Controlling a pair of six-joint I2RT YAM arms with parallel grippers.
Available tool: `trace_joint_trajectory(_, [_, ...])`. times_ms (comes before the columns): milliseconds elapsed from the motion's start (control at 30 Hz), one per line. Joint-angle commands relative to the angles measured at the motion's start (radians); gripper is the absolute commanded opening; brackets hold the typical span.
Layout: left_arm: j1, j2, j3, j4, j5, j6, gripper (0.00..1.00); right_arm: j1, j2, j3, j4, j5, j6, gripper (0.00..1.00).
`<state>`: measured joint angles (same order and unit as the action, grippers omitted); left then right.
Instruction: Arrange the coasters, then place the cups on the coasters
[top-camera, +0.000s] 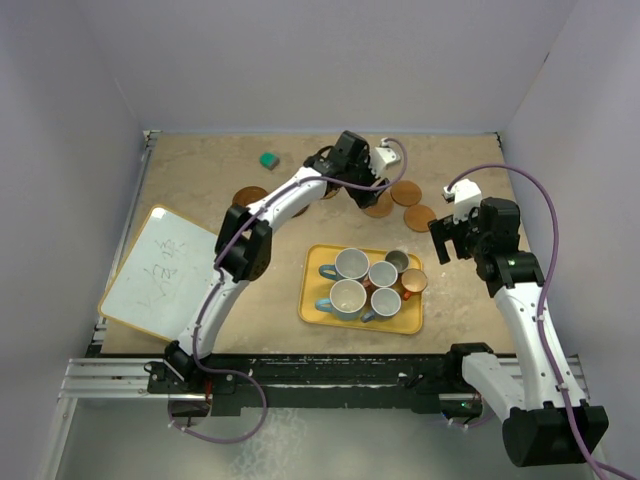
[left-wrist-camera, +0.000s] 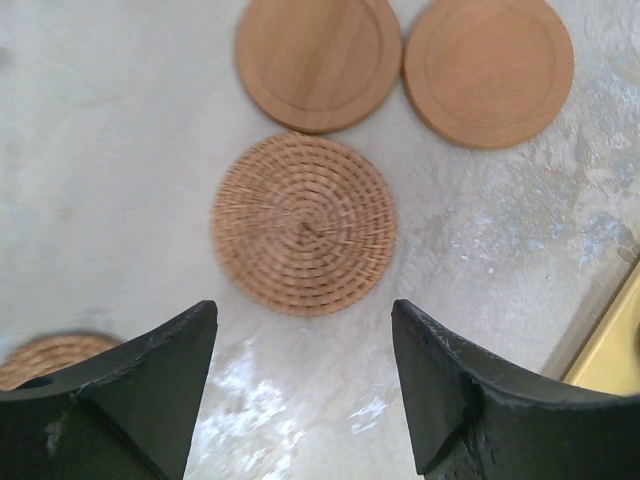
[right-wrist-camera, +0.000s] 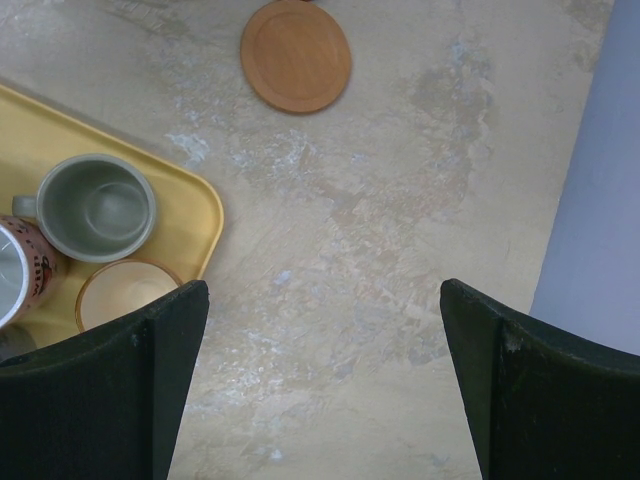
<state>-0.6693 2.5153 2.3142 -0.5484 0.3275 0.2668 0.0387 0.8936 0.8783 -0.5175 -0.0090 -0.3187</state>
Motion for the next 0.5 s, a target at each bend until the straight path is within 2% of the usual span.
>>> trace_joint_trajectory(0, [0.04, -0.116, -0.011, 0.02, -0.066, 0.053, 0.68, -0.002, -0.012, 0.001, 0.028, 0.015, -0.011, 1.0])
trace_joint_trajectory(167, [0.103, -0.113, -0.033, 0.042, -0.057, -0.015, 0.66, -0.002, -0.01, 0.001, 0.026, 0.014, -0.011, 1.0])
trace_joint_trajectory(467, [0.205, -0.068, -0.032, 0.127, -0.15, -0.105, 0.63, -0.002, -0.006, 0.0, 0.028, 0.017, -0.012, 1.0])
